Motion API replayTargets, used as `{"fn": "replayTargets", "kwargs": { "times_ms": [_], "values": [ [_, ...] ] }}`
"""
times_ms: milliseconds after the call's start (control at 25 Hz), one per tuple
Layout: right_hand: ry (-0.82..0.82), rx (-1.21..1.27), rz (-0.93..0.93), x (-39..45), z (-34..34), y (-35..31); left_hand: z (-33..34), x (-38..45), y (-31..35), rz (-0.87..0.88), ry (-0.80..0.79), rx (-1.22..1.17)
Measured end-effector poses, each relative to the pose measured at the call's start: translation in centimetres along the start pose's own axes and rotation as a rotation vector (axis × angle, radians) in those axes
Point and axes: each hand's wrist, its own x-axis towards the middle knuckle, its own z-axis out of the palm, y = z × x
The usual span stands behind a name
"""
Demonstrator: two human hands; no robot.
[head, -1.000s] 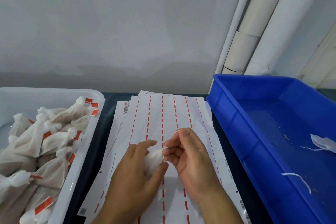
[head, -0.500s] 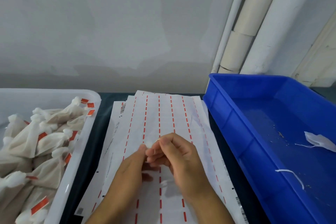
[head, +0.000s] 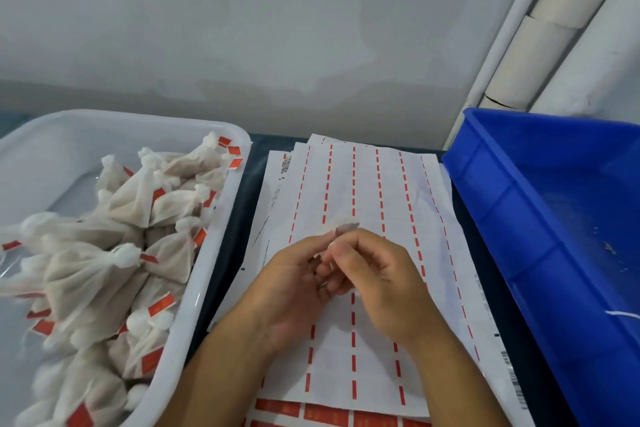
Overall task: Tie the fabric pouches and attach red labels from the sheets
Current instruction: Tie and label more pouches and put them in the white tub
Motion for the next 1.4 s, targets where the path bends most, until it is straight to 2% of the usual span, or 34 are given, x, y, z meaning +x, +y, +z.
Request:
{"fn": "replayTargets", "kwargs": {
  "times_ms": [120, 240, 320, 440, 560, 680, 840, 920, 1040, 1200, 1320, 1400],
  "values": [
    [-0.057, -0.076, -0.014, -0.3, 0.1, 0.2, 0.0, 0.1, -0.3, -0.019, 0.023, 0.004],
    [-0.076, -0.103, 0.001, -0.4, 0.4, 0.2, 0.0, 0.2, -0.6, 0.017, 0.162, 0.096],
    [-0.055, -0.07, 0.027, -0.2, 0.3, 0.2, 0.2, 0.2, -0.5, 0.026, 0.244, 0.07],
    [0.009, 0.012, 0.117, 0.1, -0.2, 0.5, 0.7, 0.1, 0.0, 0.039, 0.309, -0.098],
    [0.073, -0.029, 0.16, 0.3, -0.1, 0.9, 0.6, -0.1, 0.5, 0.108, 0.337, -0.077],
    [0.181, 0.008, 0.189, 0.3, -0.2, 0.9, 0.3, -0.4, 0.6, 0.16, 0.356, 0.138],
    [0.331, 0.111, 0.188, 0.4, -0.9, 0.9, 0.1, -0.2, -0.1, 0.103, 0.493, 0.63],
    [0.351, 0.09, 0.136, 0.4, -0.8, 0.9, -0.3, 0.0, -0.4, 0.115, 0.463, 0.832],
    [0.334, -0.047, -0.007, 0.2, -0.8, 0.8, -0.7, -0.1, -0.7, 0.177, 0.339, 1.059],
    [0.233, -0.318, -0.17, -0.2, -0.9, 1.0, -0.6, -0.5, -1.3, 0.39, 0.268, 1.358],
    [0.158, -0.451, -0.21, -0.3, -1.3, 1.4, -0.6, -0.8, -1.3, 0.452, 0.157, 1.488],
    [0.098, -0.421, -0.208, -0.3, -1.6, 1.4, -0.5, -0.9, -1.2, 0.493, 0.113, 1.505]
  ]
}}
